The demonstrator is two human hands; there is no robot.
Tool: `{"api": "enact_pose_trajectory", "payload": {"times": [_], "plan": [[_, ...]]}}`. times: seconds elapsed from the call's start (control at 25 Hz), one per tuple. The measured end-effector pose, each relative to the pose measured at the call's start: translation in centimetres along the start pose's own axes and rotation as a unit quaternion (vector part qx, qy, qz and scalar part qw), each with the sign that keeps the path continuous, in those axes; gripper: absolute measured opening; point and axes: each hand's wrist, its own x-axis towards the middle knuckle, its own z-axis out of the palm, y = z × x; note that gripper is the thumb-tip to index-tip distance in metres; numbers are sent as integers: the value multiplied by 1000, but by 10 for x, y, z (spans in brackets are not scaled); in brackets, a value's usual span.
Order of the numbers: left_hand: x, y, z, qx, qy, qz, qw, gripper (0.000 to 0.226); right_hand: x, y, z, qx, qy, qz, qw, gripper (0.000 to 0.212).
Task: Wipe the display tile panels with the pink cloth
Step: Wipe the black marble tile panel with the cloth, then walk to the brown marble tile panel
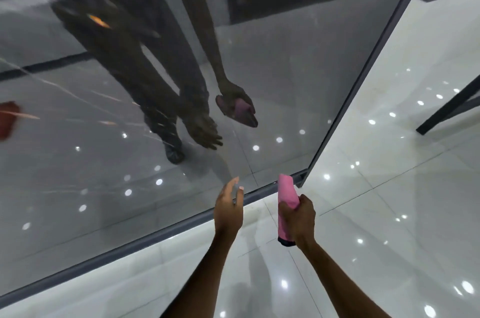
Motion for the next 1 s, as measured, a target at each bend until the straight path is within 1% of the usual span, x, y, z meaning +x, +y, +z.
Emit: {"api": "enact_pose_trajectory", "payload": {"times": [0.04,0.08,0.16,0.2,0.28,0.36,0.44,0.52,0.6,0.68,0.76,0.92,1.0], "plan": [[-15,33,-21,-48,0,-22,999,30,-24,-25,-14,-2,-11,-2,1000,22],[-31,68,-46,-100,8,-67,993,27,-52,-53,-29,-3,-20,0,1000,23],[-83,138,-97,-191,39,-170,966,22,-112,-102,-62,-5,-46,-8,999,24],[-111,169,-122,-228,51,-198,952,20,-141,-125,-81,-7,-59,-26,998,23],[-160,208,-165,-247,84,-231,937,21,-187,-161,-110,-29,-71,-51,996,20],[-206,223,-196,-251,131,-240,929,28,-224,-176,-126,-53,-106,-80,990,21],[-258,227,-221,-253,190,-234,920,29,-265,-181,-134,-93,-180,-111,973,23],[-306,224,-235,-259,228,-241,907,28,-302,-179,-137,-143,-250,-150,946,24],[-344,217,-252,-272,276,-247,888,30,-340,-179,-134,-178,-309,-183,916,19],[-370,211,-269,-286,311,-250,871,32,-375,-182,-128,-210,-338,-207,894,15],[-402,196,-293,-301,343,-250,854,33,-417,-175,-117,-237,-369,-227,870,17],[-485,160,-349,-355,400,-267,802,24,-511,-147,-87,-258,-420,-243,835,20],[-532,139,-378,-371,431,-280,773,21,-565,-133,-72,-279,-448,-256,810,19]]}}
